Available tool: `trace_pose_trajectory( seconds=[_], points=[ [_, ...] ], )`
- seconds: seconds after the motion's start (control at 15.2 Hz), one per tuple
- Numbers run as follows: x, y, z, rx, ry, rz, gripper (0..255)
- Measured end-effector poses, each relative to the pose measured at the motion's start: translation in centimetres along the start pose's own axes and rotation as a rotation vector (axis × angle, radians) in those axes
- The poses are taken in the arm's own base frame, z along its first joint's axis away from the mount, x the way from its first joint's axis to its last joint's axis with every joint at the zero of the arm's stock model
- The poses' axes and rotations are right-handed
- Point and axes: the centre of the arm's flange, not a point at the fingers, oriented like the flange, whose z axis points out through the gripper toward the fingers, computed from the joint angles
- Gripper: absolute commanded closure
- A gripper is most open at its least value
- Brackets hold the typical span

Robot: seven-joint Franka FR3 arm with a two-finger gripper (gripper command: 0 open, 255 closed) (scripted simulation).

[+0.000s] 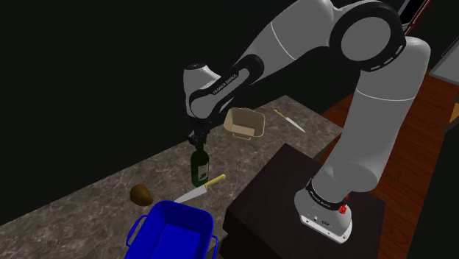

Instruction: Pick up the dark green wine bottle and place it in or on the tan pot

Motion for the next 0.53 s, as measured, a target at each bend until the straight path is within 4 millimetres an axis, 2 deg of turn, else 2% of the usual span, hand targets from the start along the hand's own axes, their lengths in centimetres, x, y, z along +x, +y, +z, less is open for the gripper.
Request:
trace_pose_trajectory(
  seconds=[0.53],
  points=[
    [0.0,-0.05,-0.23,0.0,-0.001,0.0,255]
  ],
)
